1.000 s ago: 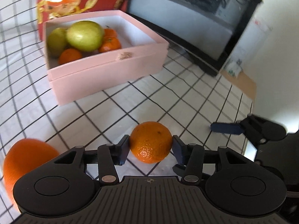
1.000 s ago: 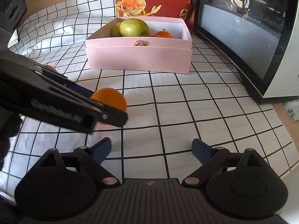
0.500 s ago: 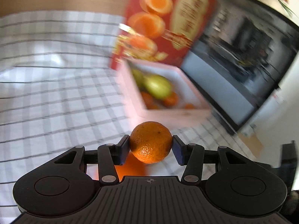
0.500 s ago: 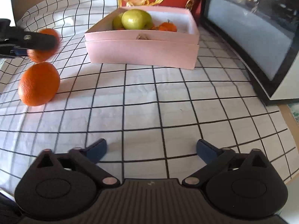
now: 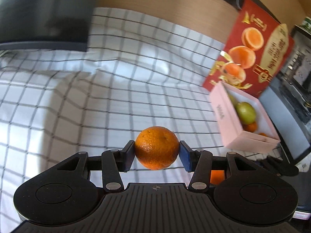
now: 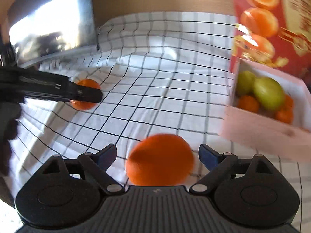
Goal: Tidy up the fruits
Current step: 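Grasp the large orange with the right gripper, then carry tangerine and orange over the pink box and open both grippers inside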
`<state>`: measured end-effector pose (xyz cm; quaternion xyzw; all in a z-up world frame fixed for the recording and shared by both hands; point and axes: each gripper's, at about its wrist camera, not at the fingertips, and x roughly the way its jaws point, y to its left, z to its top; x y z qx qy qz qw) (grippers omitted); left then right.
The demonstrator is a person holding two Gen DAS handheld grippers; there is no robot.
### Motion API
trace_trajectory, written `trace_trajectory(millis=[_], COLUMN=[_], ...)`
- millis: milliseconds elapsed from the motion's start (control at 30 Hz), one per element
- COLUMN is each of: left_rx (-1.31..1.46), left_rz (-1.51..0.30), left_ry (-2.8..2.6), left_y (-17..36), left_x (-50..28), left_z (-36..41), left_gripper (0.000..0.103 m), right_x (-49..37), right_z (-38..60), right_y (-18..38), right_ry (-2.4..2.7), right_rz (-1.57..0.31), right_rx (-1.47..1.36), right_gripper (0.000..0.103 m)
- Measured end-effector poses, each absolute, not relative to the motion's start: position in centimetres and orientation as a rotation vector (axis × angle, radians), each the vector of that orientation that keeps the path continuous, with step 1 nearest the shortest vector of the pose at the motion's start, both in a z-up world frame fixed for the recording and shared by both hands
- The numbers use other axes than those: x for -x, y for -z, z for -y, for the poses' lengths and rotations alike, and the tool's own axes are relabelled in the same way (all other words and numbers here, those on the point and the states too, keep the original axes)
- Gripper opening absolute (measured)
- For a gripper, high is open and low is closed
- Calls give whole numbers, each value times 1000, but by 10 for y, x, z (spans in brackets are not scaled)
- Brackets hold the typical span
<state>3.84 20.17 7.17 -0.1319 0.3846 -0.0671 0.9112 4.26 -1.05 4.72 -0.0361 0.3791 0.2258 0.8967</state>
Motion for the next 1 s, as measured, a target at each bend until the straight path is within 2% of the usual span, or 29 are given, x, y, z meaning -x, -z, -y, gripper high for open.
trace_trajectory(millis=[233, 300, 400, 700, 1000], left_rx=[313, 313, 310, 269, 203], left_rz=[-829, -835, -843, -881, -947], left_ry=[78, 74, 77, 184, 328], left_y=[-58, -56, -55, -51, -39], left_x=[-23, -22, -21, -27, -38], left_z=[-218, -219, -216, -180, -125], left_gripper=[54, 54, 54, 54, 54], right_x=[-50, -54, -55, -40, -26], right_z=[-18, -16, -11, 11, 90], right_y=[-22, -17, -14, -17, -26], right_ry=[-424, -427, -427, -431, -248], right_rz=[-793, -825, -841, -870, -884], right_rx=[275, 269, 232, 227, 142], right_gripper=[94, 92, 83, 82, 82])
